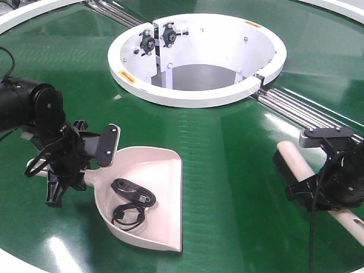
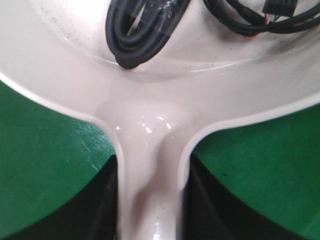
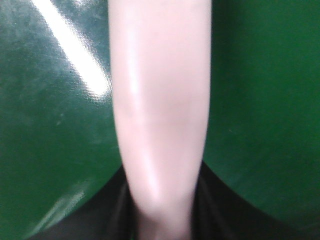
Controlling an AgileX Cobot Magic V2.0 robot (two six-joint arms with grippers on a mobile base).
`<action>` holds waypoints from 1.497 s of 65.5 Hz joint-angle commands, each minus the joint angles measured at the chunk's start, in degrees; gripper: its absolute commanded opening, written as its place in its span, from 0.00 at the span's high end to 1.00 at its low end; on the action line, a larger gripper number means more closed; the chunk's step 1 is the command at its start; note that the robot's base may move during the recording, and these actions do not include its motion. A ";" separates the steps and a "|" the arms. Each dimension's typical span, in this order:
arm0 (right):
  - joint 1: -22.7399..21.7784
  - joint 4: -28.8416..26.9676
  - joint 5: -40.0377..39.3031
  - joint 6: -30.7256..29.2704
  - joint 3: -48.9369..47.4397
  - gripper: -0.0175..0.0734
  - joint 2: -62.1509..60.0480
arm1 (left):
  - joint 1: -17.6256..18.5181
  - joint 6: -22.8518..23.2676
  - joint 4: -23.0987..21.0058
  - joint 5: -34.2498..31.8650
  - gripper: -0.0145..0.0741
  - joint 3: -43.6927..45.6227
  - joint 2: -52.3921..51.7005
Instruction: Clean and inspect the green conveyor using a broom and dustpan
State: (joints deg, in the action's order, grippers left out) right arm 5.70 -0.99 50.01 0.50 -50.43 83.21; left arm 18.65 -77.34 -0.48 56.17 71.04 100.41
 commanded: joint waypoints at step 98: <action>-0.26 0.38 -16.94 -2.71 -10.08 0.30 -36.07 | 0.59 40.90 -5.82 -3.99 0.39 1.54 -33.07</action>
State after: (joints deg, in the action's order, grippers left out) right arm 5.70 -0.74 35.92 -1.49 -58.78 51.72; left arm 18.72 -42.31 -5.60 54.98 71.04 71.88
